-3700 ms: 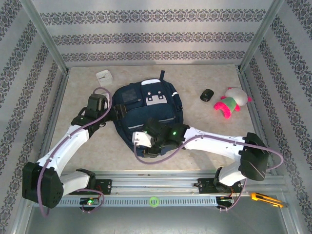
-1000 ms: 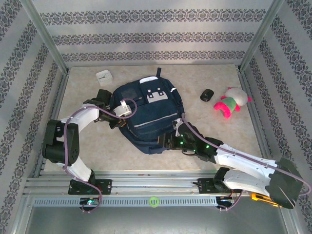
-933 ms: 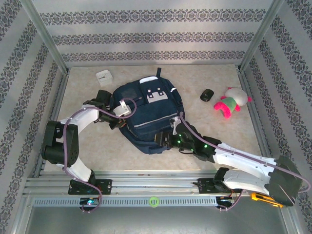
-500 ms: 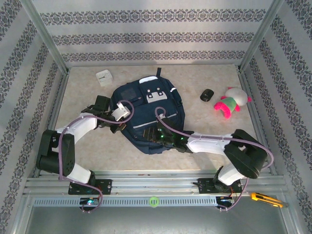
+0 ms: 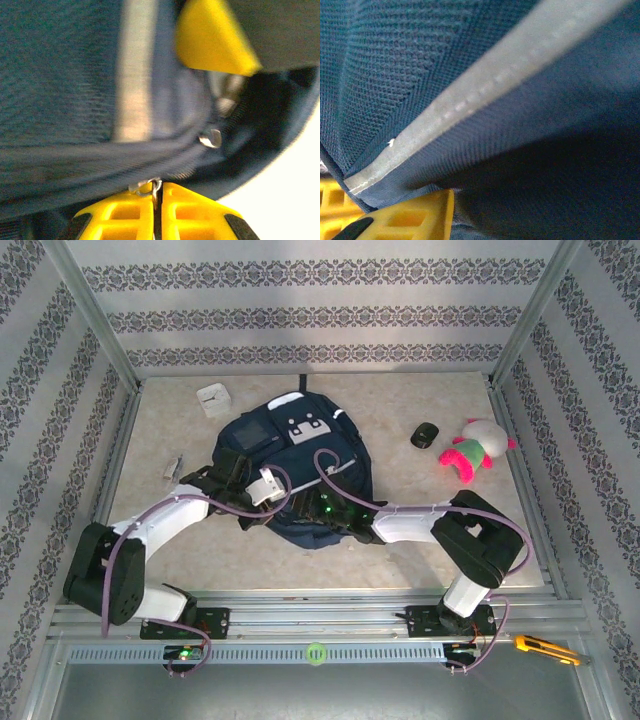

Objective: Pack the student bag

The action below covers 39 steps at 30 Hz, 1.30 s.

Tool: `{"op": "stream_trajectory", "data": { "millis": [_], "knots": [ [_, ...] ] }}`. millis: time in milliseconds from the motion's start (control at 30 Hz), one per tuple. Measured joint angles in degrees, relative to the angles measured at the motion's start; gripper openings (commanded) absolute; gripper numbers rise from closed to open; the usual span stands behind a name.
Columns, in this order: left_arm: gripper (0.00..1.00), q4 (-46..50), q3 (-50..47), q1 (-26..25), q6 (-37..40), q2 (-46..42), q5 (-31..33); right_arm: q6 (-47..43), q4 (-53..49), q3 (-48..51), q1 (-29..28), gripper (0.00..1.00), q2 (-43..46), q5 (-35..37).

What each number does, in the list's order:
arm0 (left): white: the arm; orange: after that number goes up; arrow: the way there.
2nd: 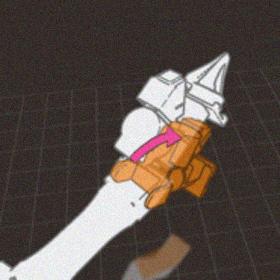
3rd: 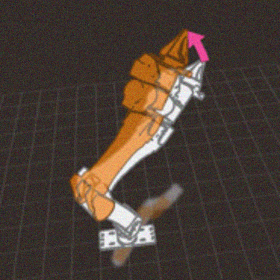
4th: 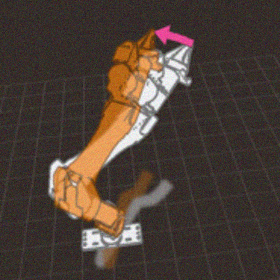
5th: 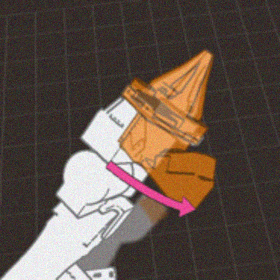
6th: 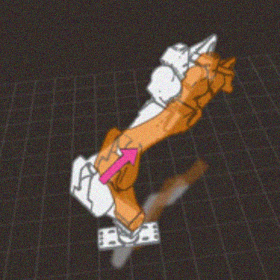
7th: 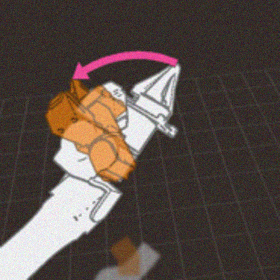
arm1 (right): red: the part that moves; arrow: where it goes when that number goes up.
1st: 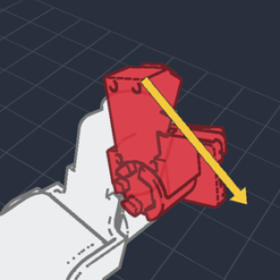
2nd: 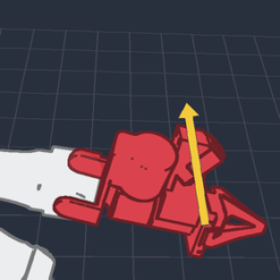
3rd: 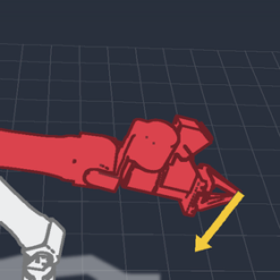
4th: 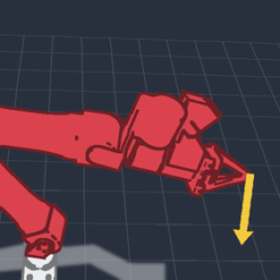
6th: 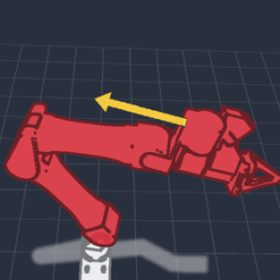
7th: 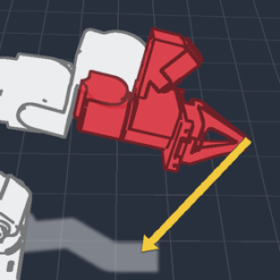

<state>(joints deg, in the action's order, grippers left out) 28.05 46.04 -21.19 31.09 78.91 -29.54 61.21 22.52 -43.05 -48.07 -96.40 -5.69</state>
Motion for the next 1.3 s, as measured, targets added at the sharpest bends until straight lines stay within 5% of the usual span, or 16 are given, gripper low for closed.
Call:
{"op": "stream_trajectory", "data": {
  "millis": [267,400,533,733,967,1133,1300],
  "knots": [
    [0.27,-3.98,-2.56,-4.76,-7.17,-3.63,-1.46,-0.98,-0.31,-0.72,2.62,0.36,0.09,-2.34],
    [0.54,-4.46,-2.62,-5.90,-8.39,-6.54,-4.50,-4.15,-3.02,-0.94,5.79,0.42,2.38,-4.09],
    [0.70,-3.23,-1.11,-6.58,-7.61,-11.78,-5.99,-8.68,-5.33,-0.96,11.26,0.51,7.04,-7.34],
    [0.82,-2.10,1.16,-6.58,4.15,-17.92,-0.24,-17.94,-12.90,-0.94,13.68,0.58,19.82,-10.75],
    [0.96,-6.01,1.14,-6.58,22.91,-11.37,9.86,-24.83,-17.14,4.90,12.22,0.58,30.67,-12.37],
    [0.95,-11.08,1.36,-6.58,30.93,-3.69,13.64,-26.60,-19.19,9.33,11.43,0.58,32.87,-12.15],
    [0.50,-16.48,2.03,-6.58,33.51,4.00,15.91,-27.52,-20.70,11.28,11.43,0.58,33.27,-12.17]
  ]
}}
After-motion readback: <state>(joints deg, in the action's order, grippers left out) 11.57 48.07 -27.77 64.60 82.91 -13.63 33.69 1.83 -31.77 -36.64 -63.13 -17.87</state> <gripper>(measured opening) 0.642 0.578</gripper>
